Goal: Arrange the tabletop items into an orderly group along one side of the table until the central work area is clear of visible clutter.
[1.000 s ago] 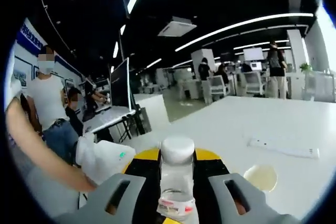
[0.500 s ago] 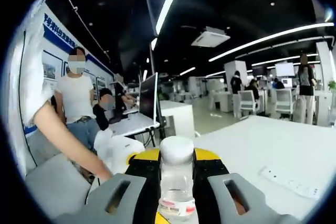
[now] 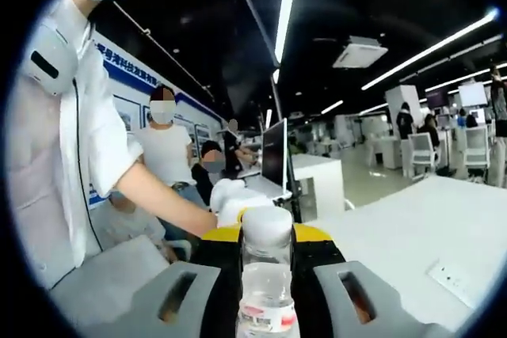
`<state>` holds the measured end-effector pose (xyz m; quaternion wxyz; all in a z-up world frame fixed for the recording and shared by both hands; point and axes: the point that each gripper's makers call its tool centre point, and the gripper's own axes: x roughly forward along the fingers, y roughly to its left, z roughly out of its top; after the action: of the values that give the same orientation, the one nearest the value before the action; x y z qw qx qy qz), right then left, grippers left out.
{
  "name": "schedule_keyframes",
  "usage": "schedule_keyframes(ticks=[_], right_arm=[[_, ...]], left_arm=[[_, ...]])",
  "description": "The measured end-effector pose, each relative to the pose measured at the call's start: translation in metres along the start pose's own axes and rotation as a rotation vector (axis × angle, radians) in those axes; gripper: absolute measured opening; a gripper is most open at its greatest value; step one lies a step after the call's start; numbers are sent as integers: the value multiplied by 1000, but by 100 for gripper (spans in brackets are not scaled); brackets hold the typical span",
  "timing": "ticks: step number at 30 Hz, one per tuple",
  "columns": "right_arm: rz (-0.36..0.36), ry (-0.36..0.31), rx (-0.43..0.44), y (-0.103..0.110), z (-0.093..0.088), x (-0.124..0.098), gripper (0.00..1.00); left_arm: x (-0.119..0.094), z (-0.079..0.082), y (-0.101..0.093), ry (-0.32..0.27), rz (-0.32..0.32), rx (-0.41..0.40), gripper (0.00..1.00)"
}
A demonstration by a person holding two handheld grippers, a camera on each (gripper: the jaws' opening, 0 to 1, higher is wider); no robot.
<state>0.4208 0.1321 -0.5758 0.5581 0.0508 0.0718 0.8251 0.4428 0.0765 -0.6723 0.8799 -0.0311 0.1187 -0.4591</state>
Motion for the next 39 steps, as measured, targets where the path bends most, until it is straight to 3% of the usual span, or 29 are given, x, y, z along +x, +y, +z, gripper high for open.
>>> schedule_keyframes(ticks=[4,8,12,13,15,16,18,24,39], right_arm=[[-15,14,2,-3,-2,0,19],[-50,31,-1,-10,-4,1,20],[-95,-26,-26,-23,14,1,20],[-99,-31,-29,-24,16,1,21],[-176,7,-76,-43,18,-3,23],[-171,-8,-76,-43,21,-4,22],[-195,-23,-54,-52,24,-10,22],[-226,-12,-72,-58,22,-21,22],[-340,-14,-33,-54,0,-76,22]], left_arm=[[2,-4,4,15,12,-3,41],[1,-6,16,26,79,10,41],[0,-11,32,51,140,28,41],[0,-13,34,57,146,32,41],[-3,-15,46,42,189,23,40],[-4,-16,50,36,201,22,40],[-4,-16,55,25,205,-4,40],[0,-13,71,21,200,26,40],[9,-28,116,29,191,32,41]])
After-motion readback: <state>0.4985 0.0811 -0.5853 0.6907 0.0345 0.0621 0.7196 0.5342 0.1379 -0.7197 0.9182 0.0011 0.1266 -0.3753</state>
